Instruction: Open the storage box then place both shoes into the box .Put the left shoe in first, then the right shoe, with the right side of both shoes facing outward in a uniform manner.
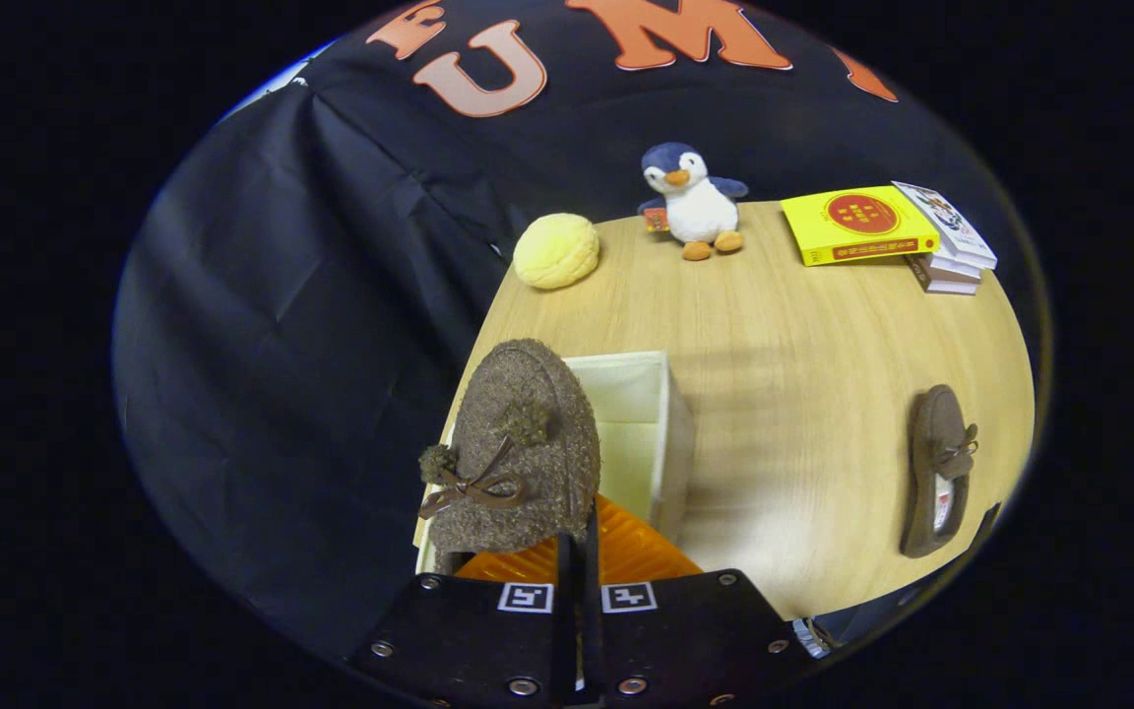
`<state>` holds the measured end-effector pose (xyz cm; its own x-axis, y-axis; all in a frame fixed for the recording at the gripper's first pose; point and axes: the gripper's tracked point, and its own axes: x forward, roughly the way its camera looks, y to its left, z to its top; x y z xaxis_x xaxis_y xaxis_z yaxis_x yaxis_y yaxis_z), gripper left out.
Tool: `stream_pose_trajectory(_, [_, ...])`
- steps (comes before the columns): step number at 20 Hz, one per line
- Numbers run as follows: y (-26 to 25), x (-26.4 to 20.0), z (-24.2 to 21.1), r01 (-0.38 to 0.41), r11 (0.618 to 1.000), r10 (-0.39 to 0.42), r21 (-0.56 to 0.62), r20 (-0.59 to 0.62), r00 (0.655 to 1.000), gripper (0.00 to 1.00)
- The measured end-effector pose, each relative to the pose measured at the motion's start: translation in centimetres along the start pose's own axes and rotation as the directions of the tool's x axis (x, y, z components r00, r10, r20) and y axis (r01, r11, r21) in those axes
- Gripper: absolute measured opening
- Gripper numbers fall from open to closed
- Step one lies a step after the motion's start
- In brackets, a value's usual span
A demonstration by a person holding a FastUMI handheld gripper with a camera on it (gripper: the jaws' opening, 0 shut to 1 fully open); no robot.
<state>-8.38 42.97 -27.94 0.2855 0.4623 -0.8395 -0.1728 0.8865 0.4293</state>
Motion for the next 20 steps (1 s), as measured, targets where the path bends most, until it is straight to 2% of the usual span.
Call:
stream_pose_trajectory(3, [1.9,2.9,-0.8,0.011,1.000,-0.011,-0.003,-0.044,0.999,0.04])
stream_pose_trajectory(11, [1.2,10.6,-4.3,0.169,0.985,-0.171,-0.027,-0.143,0.975,0.04])
stream_pose_trajectory(16, [0.8,13.6,-6.0,0.253,0.966,-0.239,0.053,-0.189,0.952,0.04])
stream_pose_trajectory(17, [1.2,13.7,-6.7,0.256,0.964,-0.237,0.069,-0.205,0.950,0.04])
stream_pose_trajectory(19, [2.5,13.9,-7.8,0.200,0.976,-0.173,0.091,-0.240,0.955,0.08])
stream_pose_trajectory(20, [2.4,13.4,-8.4,0.197,0.976,-0.168,0.091,-0.263,0.950,0.17])
